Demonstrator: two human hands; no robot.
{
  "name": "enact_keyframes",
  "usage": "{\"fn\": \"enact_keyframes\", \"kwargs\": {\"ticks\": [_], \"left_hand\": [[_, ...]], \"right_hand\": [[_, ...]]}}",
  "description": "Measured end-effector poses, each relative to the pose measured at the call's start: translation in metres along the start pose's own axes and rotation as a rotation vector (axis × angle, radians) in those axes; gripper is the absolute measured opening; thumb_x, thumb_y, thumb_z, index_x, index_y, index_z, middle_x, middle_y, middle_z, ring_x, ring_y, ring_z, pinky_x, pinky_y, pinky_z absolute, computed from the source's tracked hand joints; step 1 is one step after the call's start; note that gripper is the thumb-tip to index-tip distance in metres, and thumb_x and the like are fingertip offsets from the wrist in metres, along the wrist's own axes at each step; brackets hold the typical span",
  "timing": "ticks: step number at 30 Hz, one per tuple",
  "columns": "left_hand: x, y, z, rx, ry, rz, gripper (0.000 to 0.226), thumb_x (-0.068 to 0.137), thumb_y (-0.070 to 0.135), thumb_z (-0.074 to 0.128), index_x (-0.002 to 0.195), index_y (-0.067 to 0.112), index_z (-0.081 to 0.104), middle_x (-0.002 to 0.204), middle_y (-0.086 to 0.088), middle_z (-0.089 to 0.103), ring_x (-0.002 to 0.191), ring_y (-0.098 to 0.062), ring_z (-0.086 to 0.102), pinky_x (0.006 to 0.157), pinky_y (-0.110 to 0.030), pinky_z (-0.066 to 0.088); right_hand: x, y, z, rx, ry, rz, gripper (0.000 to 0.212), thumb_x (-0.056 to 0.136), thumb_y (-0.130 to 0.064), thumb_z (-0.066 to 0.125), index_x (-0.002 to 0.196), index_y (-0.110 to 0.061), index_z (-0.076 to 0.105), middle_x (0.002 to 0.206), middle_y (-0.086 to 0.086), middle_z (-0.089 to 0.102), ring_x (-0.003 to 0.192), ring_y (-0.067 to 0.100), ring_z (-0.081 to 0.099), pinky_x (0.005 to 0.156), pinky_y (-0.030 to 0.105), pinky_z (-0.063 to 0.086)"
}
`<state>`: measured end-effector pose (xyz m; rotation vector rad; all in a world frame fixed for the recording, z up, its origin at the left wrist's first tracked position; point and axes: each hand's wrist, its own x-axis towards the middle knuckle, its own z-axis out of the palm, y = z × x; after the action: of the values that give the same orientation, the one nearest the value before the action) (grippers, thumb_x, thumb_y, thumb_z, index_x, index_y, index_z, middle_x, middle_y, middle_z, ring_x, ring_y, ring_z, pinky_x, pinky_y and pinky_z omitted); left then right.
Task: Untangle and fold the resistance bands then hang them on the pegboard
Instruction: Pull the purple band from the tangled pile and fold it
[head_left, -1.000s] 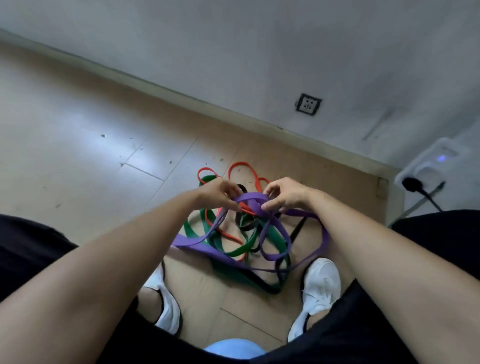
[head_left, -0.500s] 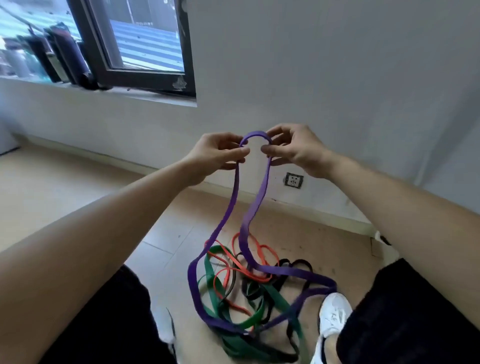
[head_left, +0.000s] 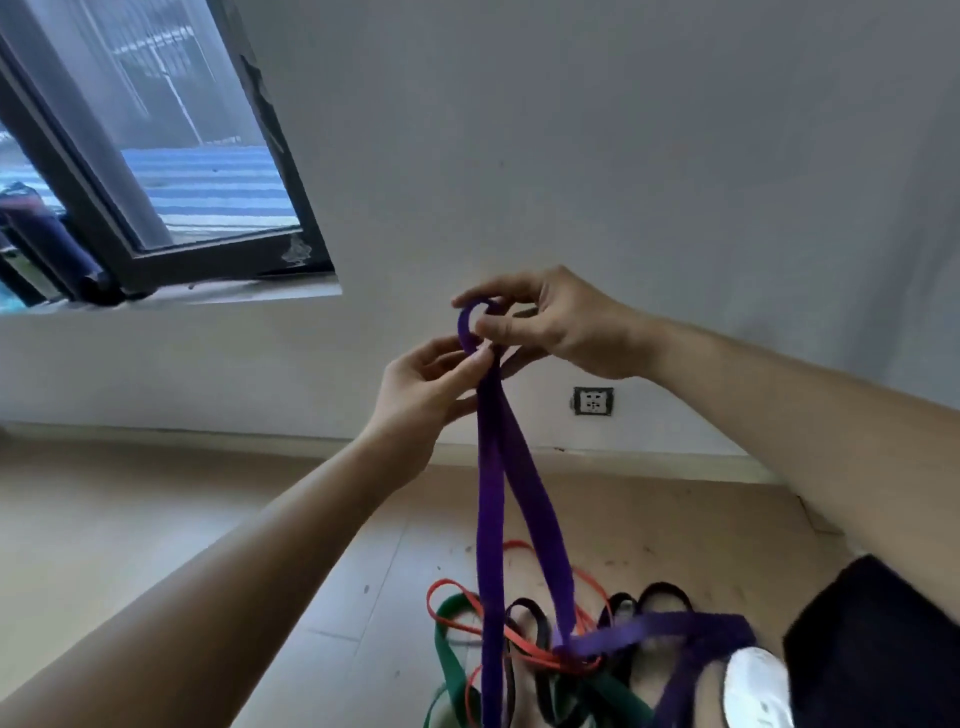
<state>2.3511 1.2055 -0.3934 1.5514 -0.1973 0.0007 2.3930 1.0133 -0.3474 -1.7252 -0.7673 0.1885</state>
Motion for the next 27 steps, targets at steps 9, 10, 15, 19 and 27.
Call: {"fn": "enact_keyframes", "kwargs": {"ticks": [9,10,15,19,27], "left_hand": [[0.021,-0.048,0.02,0.213,-0.175,-0.097,0.038,0.086,0.032,0.077,0.121,0.023,0.064,0.107,-0.001,0.075,0.1,-0.019,0.072,0.082,-0.028,0.06],[0.022,-0.053,0.021,0.243,-0.184,-0.104,0.035,0.088,0.024,0.078,0.119,0.021,0.064,0.106,-0.003,0.074,0.098,-0.021,0.073,0.081,-0.03,0.061],[0.023,-0.057,0.015,0.349,-0.252,-0.126,0.02,0.098,0.005,0.06,0.117,0.011,0.059,0.103,-0.007,0.076,0.098,-0.022,0.074,0.079,-0.031,0.06],[0.027,-0.053,0.007,0.32,-0.259,-0.14,0.021,0.098,0.009,0.06,0.119,0.007,0.056,0.104,-0.008,0.077,0.099,-0.02,0.074,0.09,-0.034,0.056],[0.019,-0.044,0.023,0.275,-0.194,-0.095,0.045,0.081,0.033,0.082,0.12,0.019,0.063,0.106,-0.008,0.073,0.099,-0.026,0.071,0.082,-0.033,0.061]], "right_hand": [[-0.006,0.034,-0.02,-0.01,0.265,-0.007,0.01,0.095,-0.004,0.067,0.105,-0.002,0.068,0.091,0.013,0.067,0.089,0.032,0.075,0.078,0.05,0.064],[-0.008,0.035,-0.022,-0.007,0.279,-0.006,0.01,0.095,-0.004,0.067,0.105,-0.001,0.068,0.091,0.011,0.067,0.088,0.03,0.075,0.078,0.049,0.064],[-0.015,0.038,-0.034,0.106,0.384,0.022,0.004,0.095,-0.003,0.067,0.097,-0.004,0.07,0.09,0.012,0.063,0.084,0.03,0.072,0.081,0.05,0.063],[-0.018,0.032,-0.038,0.206,0.463,0.017,0.005,0.095,-0.001,0.064,0.098,-0.003,0.068,0.095,0.019,0.06,0.084,0.031,0.07,0.078,0.043,0.062],[-0.026,0.024,-0.052,0.228,0.569,-0.003,0.006,0.096,-0.002,0.064,0.099,-0.004,0.069,0.093,0.019,0.06,0.077,0.029,0.072,0.075,0.038,0.061]]}}
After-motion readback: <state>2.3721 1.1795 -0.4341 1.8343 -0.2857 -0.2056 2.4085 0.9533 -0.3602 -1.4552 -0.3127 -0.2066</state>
